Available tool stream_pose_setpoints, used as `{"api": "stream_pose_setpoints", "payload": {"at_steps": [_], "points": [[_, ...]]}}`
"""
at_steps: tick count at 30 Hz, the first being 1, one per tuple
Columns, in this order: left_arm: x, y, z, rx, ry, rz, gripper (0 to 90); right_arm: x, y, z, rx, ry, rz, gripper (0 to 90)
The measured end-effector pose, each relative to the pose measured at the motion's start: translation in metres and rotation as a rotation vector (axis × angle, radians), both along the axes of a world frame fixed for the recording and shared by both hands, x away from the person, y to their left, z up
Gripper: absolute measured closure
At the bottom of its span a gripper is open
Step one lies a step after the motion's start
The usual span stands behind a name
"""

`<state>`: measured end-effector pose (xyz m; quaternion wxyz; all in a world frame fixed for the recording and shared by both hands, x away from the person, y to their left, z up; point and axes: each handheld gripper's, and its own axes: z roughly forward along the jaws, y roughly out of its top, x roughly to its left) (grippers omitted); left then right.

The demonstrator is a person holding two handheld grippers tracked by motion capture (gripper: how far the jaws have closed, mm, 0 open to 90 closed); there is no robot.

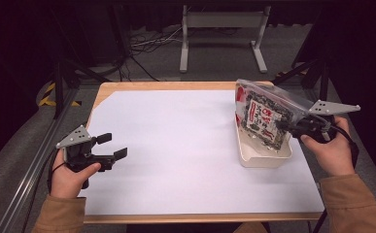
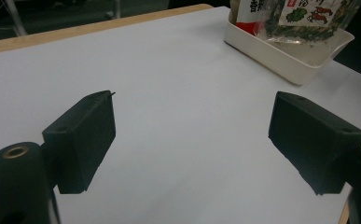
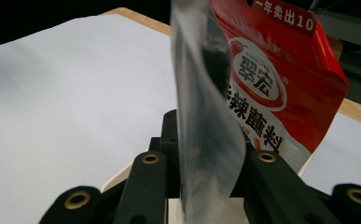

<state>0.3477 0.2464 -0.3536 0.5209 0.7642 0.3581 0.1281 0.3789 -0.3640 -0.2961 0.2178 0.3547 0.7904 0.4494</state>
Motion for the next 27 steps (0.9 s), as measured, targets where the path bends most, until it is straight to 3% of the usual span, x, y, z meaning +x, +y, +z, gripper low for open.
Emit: {"api": "stream_pose_setpoints", "payload": {"at_steps": [22,27], "points": [[0.001,-0.002,-0.001,0.007,0.012,-0.01,14.7,-0.003,0.001,-0.031,0.039,0.012,-0.023,74.9],[0.0,-0.001,-0.002,0.01,0.012,-0.007,14.6,-0.001,-0.009,-0.038,0.078,0.009,-0.033,75.2]]}}
